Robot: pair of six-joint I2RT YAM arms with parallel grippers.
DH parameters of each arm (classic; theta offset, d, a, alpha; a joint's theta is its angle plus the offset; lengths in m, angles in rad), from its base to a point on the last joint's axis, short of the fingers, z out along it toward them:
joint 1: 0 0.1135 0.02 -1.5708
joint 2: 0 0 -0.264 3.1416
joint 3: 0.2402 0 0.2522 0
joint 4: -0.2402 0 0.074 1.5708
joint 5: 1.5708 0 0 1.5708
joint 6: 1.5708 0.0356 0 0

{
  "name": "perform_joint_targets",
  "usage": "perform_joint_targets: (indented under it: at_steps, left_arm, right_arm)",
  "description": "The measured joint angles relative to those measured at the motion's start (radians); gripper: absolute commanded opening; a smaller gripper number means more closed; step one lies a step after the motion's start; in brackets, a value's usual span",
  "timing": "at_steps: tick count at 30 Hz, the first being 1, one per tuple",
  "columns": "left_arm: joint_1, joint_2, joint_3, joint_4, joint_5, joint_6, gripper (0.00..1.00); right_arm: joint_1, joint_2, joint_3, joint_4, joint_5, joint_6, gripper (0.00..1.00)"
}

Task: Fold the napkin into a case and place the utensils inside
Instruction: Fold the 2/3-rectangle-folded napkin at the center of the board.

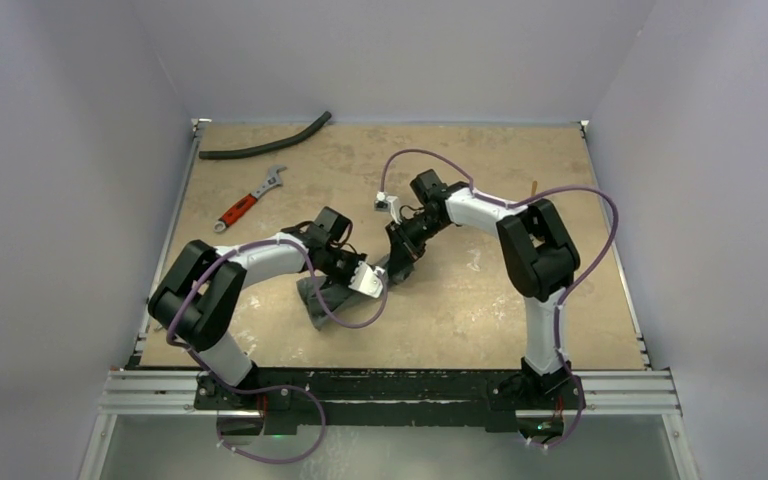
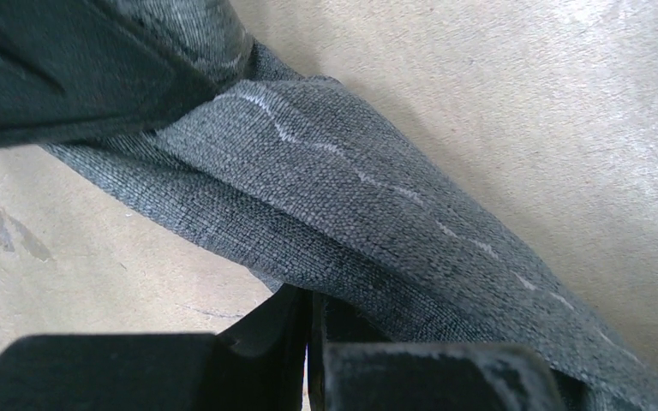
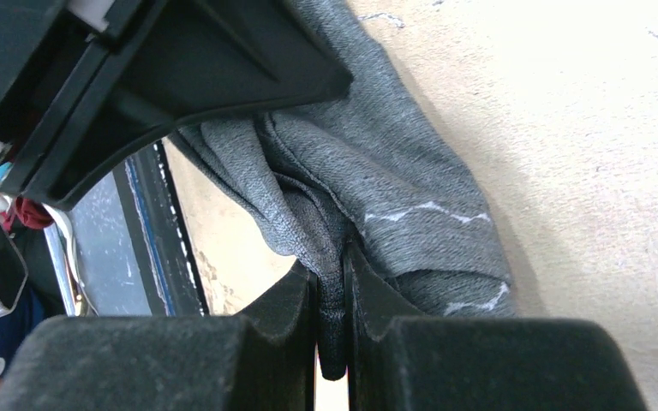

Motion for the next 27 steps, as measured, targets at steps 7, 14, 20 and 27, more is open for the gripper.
perform_joint_targets:
  at_steps: [7, 14, 20, 27]
  left_arm:
    - [-0.015, -0.002, 0.001, -0.023, 0.006, 0.041, 0.0]
    - [-0.02, -0.003, 0.011, -0.04, 0.005, 0.038, 0.0]
    - [0.023, -0.007, 0.128, -0.053, -0.006, -0.103, 0.0]
    - [0.07, -0.078, 0.274, -0.165, 0.056, -0.185, 0.0]
  right_arm:
    - [0.0, 0.075, 0.05, -0.037, -0.007, -0.003, 0.04]
    - [0.0, 0.146, 0.103, -0.074, 0.014, 0.021, 0.04]
    - [0.002, 0.149, 0.114, -0.091, 0.043, 0.046, 0.04]
    - [0.003, 0.149, 0.116, -0.092, 0.053, 0.058, 0.04]
